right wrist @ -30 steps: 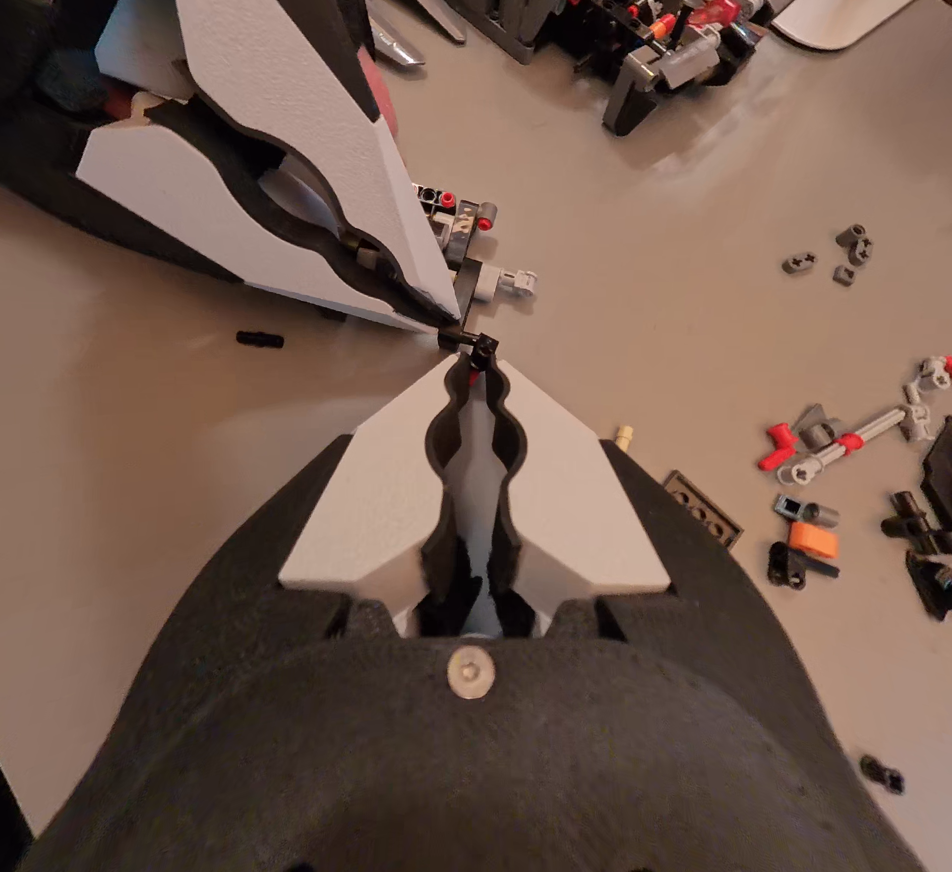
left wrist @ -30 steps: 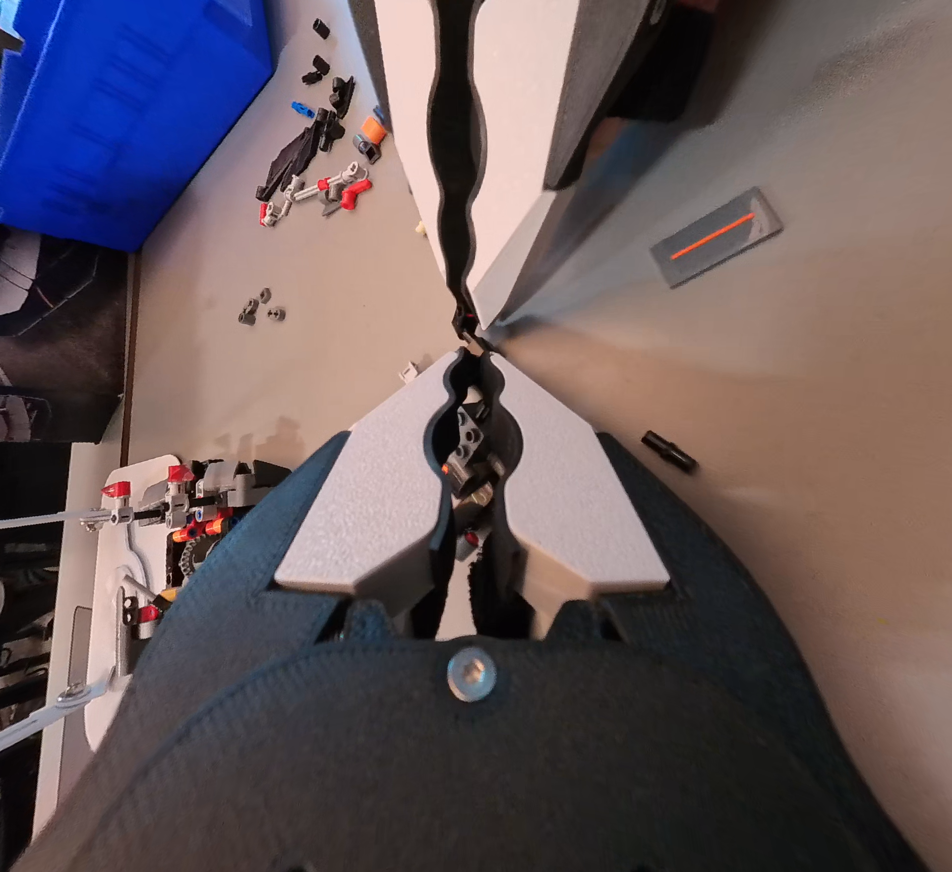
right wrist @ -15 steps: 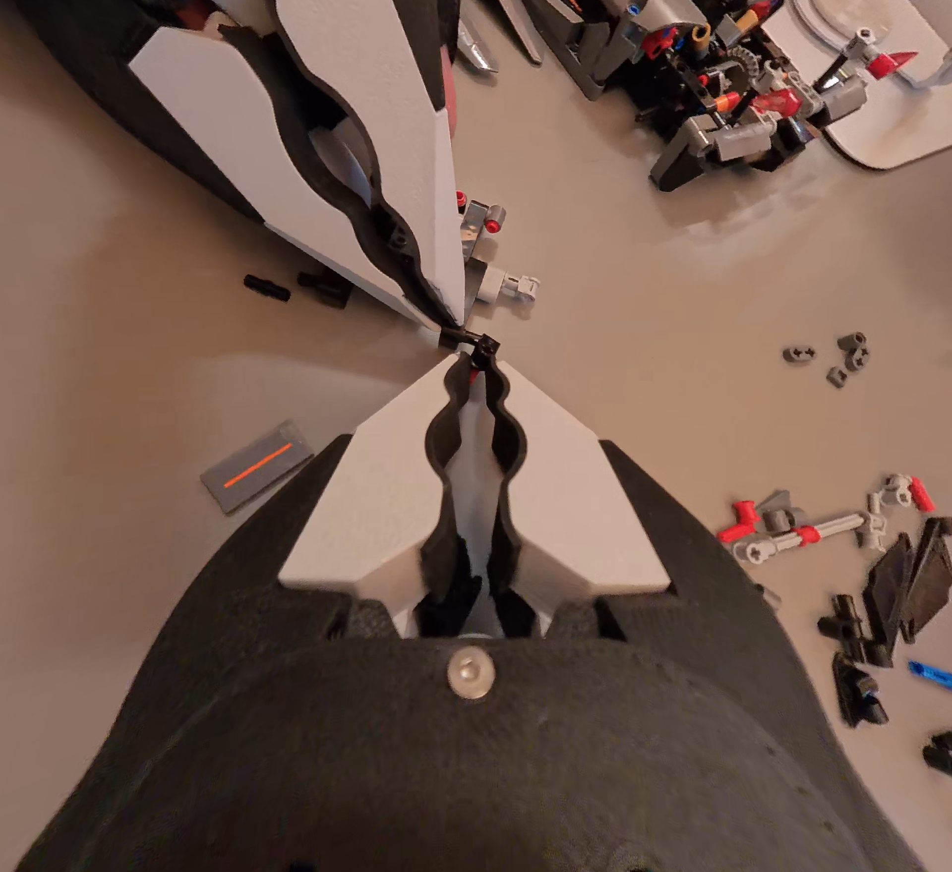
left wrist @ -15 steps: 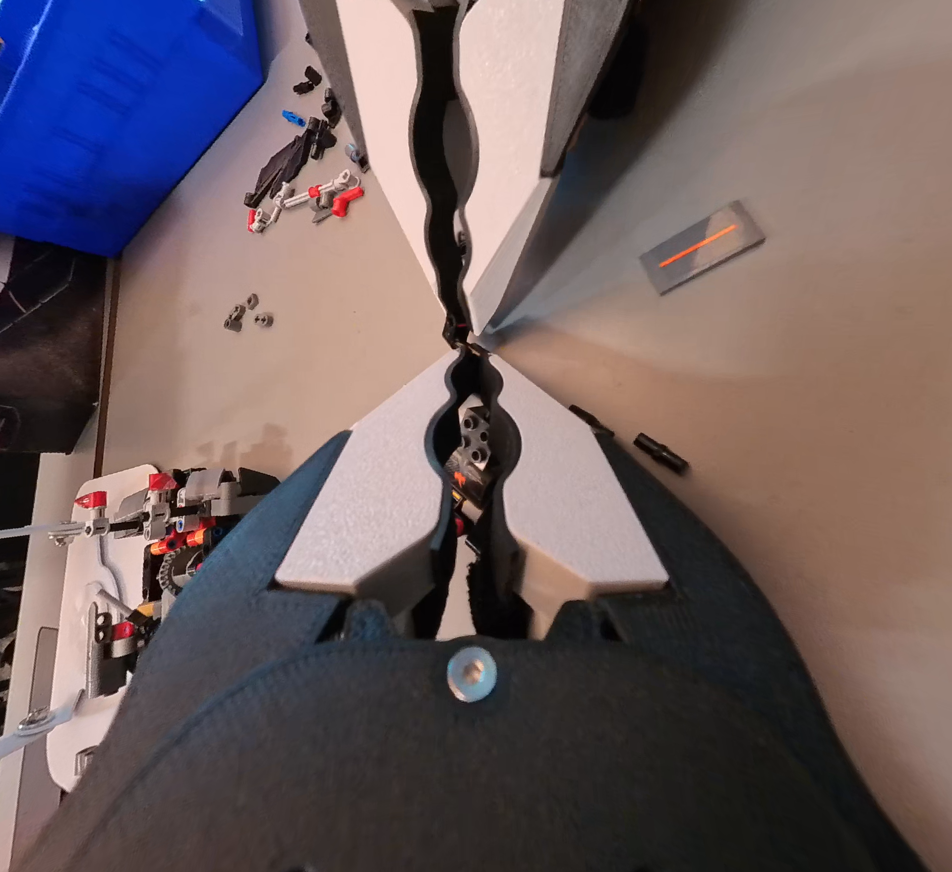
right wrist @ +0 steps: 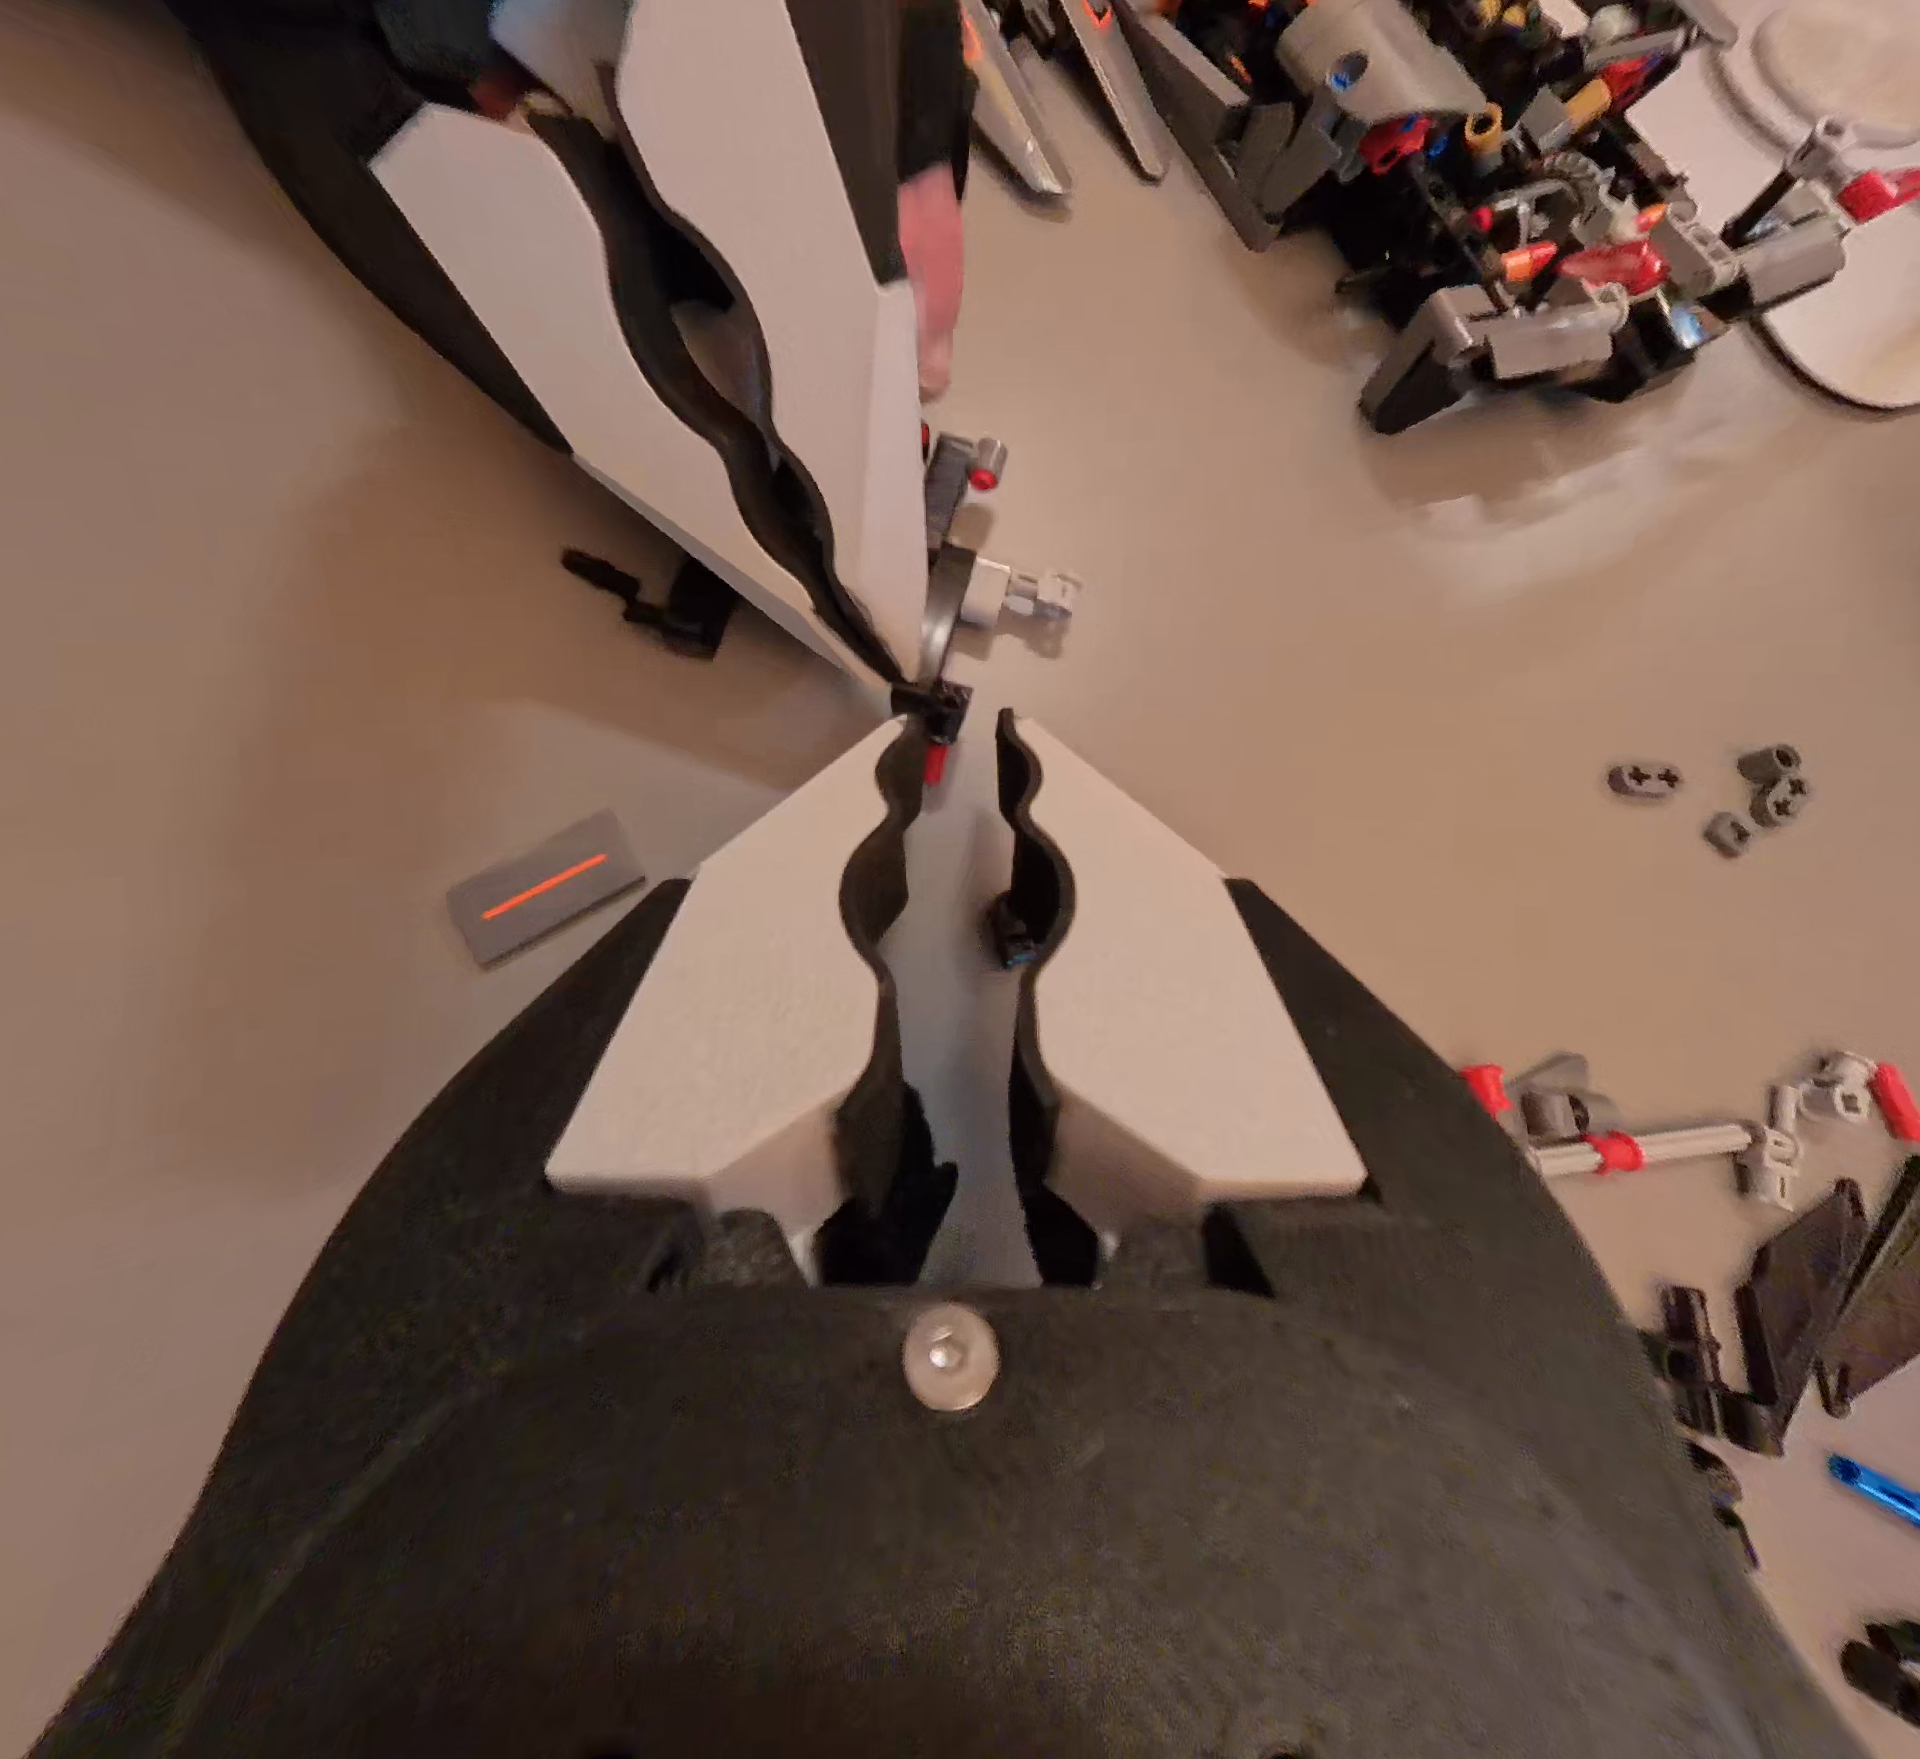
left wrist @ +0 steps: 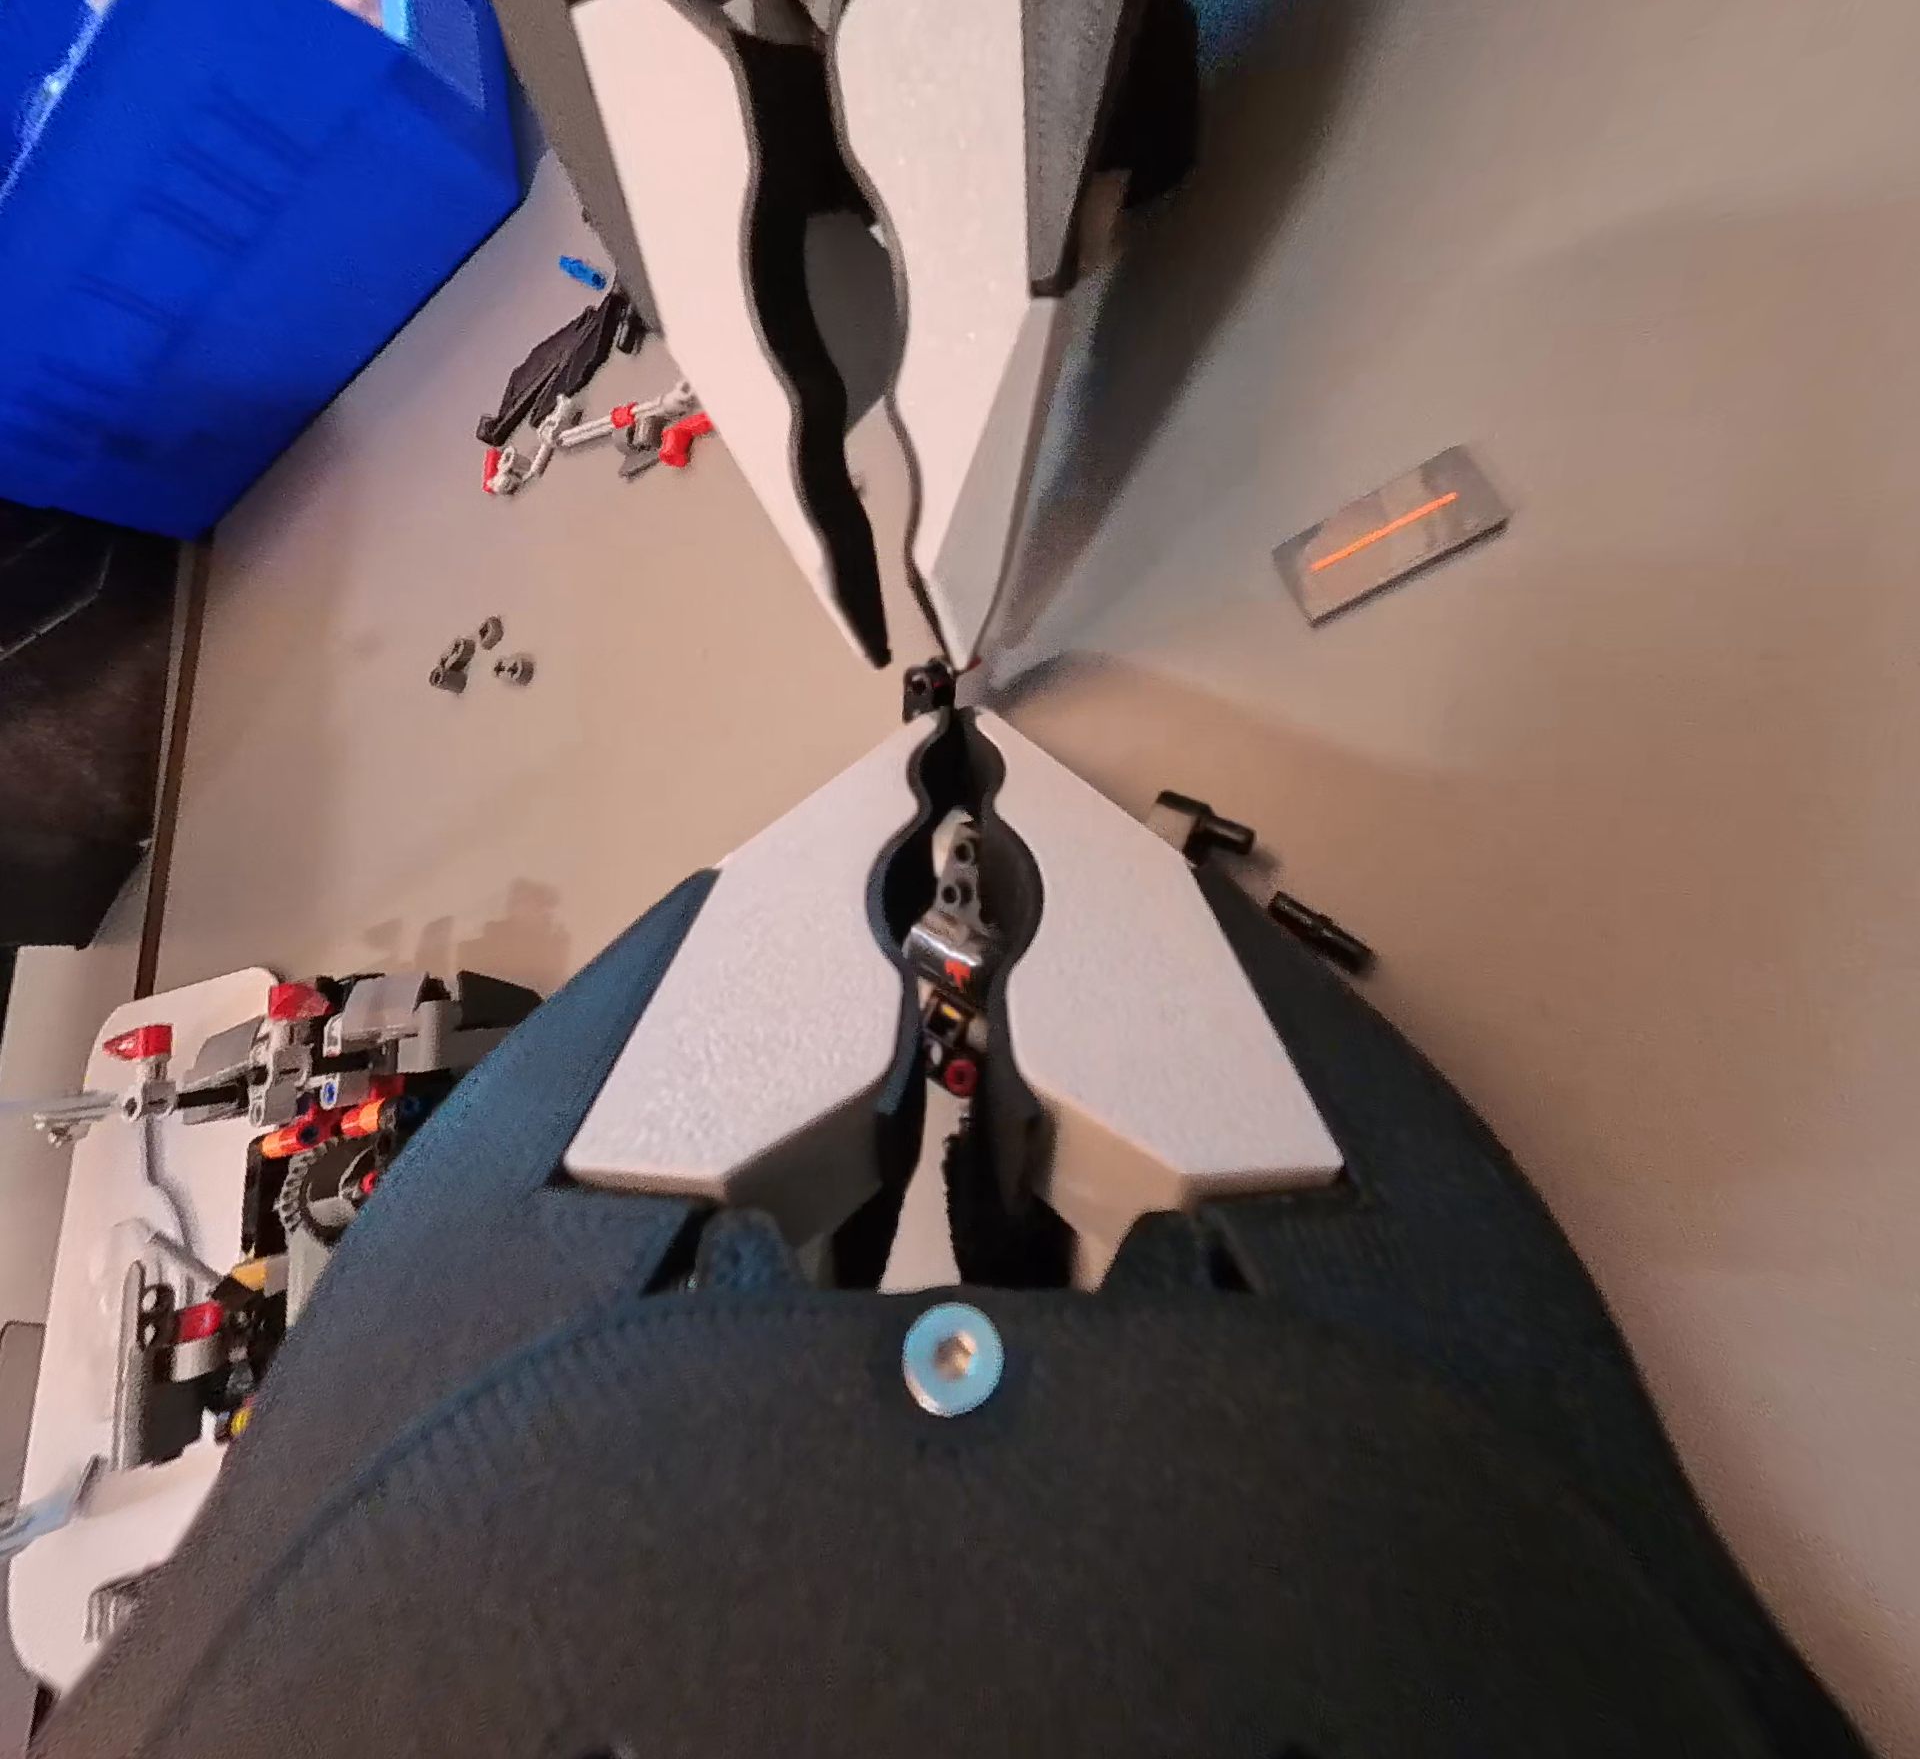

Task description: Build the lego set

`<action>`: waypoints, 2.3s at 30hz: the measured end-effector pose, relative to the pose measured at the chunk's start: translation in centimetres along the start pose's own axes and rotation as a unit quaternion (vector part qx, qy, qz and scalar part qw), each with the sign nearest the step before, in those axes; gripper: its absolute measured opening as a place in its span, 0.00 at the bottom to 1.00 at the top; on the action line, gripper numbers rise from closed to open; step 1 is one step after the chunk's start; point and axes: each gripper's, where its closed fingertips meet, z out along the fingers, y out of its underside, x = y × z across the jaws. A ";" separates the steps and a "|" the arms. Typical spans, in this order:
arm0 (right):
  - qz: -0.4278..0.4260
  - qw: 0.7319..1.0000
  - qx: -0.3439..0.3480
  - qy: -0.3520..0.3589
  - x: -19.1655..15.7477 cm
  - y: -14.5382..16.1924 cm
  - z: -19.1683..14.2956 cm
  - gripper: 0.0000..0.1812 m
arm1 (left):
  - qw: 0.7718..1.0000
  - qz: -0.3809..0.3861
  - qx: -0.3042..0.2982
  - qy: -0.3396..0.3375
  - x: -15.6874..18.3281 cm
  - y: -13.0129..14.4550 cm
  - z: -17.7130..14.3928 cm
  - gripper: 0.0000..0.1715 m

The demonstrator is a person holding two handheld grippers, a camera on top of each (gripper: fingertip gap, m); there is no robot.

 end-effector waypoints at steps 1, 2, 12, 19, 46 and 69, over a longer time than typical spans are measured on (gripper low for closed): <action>-0.003 1.000 0.004 0.001 -0.1 -0.3 -0.1 0.05 | 1.000 0.001 0.001 0.004 0.1 -0.1 0.0 0.00; -0.011 1.000 0.000 0.008 -0.1 -0.4 -0.2 0.04 | 1.000 0.003 0.001 0.003 0.2 -0.2 0.1 0.00; 0.022 1.000 -0.019 0.000 0.0 -0.5 -1.1 0.03 | 0.999 -0.025 0.025 0.016 -0.4 -0.8 -1.0 0.04; 0.032 0.999 -0.023 -0.004 -0.3 -0.4 -0.1 0.00 | 0.999 -0.021 -0.001 0.029 0.2 0.1 -0.2 0.01; 0.037 0.999 0.003 -0.009 -0.8 -0.3 0.0 0.00 | 0.998 -0.054 0.017 0.028 -0.3 0.3 0.0 0.00; 0.126 0.982 -0.085 0.109 11.3 4.6 -6.0 0.07 | 0.997 -0.055 0.045 0.013 -1.2 -0.3 -1.0 0.03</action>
